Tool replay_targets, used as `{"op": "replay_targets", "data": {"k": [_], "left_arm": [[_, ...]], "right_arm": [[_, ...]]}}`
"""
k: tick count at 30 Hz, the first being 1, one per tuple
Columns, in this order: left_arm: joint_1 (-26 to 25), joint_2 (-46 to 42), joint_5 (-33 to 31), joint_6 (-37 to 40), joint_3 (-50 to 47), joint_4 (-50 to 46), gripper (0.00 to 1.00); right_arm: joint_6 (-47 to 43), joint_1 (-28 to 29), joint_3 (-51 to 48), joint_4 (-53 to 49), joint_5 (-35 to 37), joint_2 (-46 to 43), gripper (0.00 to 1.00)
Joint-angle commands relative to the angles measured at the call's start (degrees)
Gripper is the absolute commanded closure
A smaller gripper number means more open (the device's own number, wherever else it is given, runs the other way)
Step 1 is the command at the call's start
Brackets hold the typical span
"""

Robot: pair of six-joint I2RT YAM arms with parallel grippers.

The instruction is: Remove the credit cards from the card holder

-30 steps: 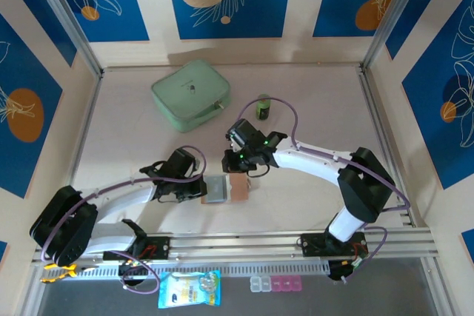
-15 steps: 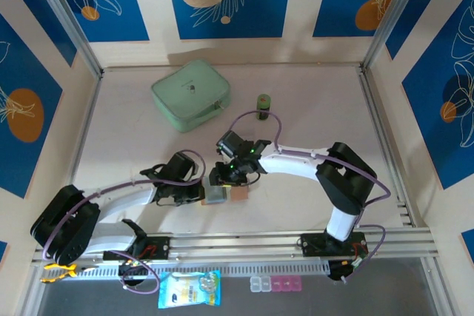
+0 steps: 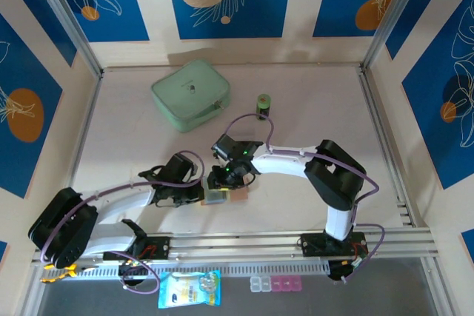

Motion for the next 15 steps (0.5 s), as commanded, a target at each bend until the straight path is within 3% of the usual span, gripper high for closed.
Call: {"op": "replay_targets", "data": {"k": [1,15], "left_arm": [[0.44,-0.25,-1.58,-0.42,-1.72,-1.85,0.93],[0.41,-0.21,-1.1,0.06,-0.55,-2.57,0.92]], "right_arm": [[0.78,0.41,1.69,-2.65,0.43,1.37,0.66],[0.36,-0.67,-0.05,-4.64,2.77,-1.26,0.68]]}}
